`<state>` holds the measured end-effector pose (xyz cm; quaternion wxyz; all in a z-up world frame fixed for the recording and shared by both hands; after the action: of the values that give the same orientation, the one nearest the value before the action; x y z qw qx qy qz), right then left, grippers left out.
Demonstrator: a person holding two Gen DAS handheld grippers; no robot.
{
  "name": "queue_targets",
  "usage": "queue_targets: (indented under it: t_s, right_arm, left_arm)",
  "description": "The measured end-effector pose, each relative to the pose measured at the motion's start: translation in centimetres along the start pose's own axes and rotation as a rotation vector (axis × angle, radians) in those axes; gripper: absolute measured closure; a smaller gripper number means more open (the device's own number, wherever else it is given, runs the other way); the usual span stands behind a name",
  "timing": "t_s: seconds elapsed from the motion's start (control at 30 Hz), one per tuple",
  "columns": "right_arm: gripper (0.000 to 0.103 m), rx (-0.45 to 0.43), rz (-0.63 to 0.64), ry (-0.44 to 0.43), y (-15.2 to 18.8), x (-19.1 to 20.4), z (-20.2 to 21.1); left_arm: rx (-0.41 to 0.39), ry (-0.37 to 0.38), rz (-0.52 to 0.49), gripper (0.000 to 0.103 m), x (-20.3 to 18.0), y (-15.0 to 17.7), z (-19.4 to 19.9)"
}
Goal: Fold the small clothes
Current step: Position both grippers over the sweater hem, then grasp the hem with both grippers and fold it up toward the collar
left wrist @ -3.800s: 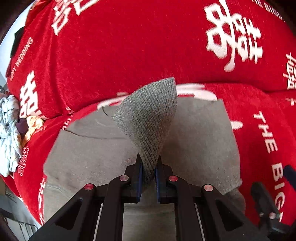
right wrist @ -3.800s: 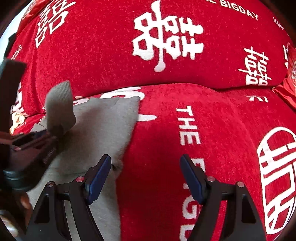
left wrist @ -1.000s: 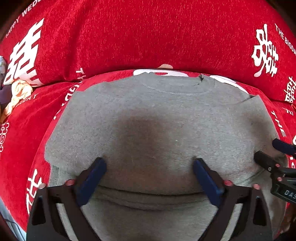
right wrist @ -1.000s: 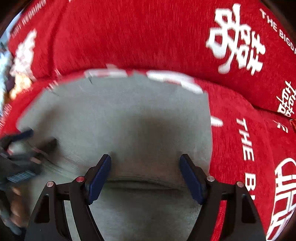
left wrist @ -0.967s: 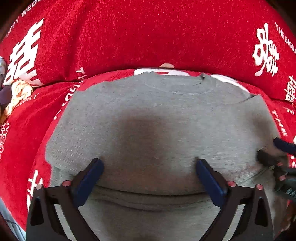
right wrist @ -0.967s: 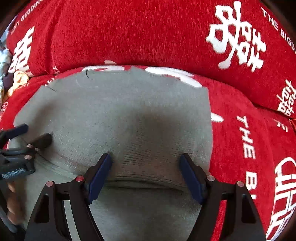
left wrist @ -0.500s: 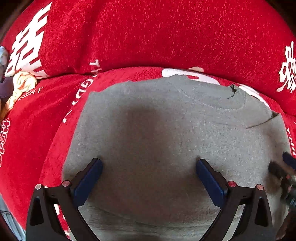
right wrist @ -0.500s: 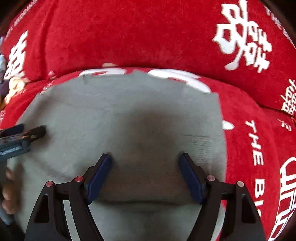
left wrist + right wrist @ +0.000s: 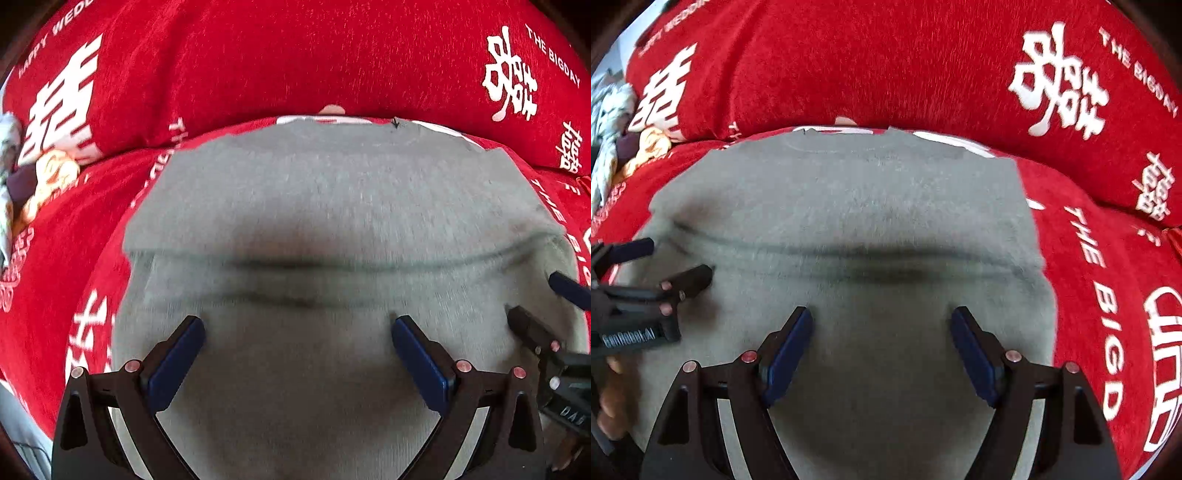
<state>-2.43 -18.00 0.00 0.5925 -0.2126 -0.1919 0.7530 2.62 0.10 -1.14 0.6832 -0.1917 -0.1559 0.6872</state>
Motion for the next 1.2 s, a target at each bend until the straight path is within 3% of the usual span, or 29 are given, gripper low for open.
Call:
queue_targets:
  t_s: [0.57, 0.67, 0.8, 0.87, 0.93, 1.03, 1.2]
  right_arm:
    - [0.022, -0.154, 0.070, 0.038, 11.4, 2.0, 6.6]
    - [0.021, -0.097, 0.069, 0.037, 12.1, 2.5, 7.2]
    - [0.021, -0.149, 0.112, -0.032, 11.6, 4.7, 8.5]
    - [0.021, -0.154, 0.180, -0.036, 11.3, 6.4, 8.2]
    - [0.021, -0.117, 0.245, -0.010, 11.9, 7.6, 7.0]
    - [0.020, -0.147, 0.242, -0.012, 13.2, 7.1, 7.2]
    - [0.020, -0.113, 0.177, 0.020, 15.1, 4.7, 8.9]
  left_arm:
    - [-0.099, 0.015, -0.024, 0.001, 1.9, 11.2, 5.8]
    - [-0.091, -0.007, -0.046, 0.001, 1.9, 12.2, 6.7]
    - [-0.105, 0.015, -0.138, 0.001, -0.5, 13.1, 7.1]
    - [-0.131, -0.013, -0.169, 0.000, -1.3, 13.6, 6.5]
    - [-0.142, 0.006, -0.142, 0.000, -0.8, 13.8, 6.5]
    - [-0.089, 0.049, -0.072, 0.000, 1.1, 14.2, 6.4]
    - [-0.098, 0.010, 0.069, 0.000, 5.1, 15.7, 8.2]
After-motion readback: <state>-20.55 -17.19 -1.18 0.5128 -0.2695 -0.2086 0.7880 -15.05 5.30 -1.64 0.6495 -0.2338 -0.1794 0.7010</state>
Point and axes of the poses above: each gripper's, at about its wrist camera, not at the fingertips, and z roughly against the way its jaws point, x to its left, y to its underside, the point moved 3 cm from there along -z, roughly the way its jaws point, and after that the axes turned 9 degrees about z, right-handed, at the moved point
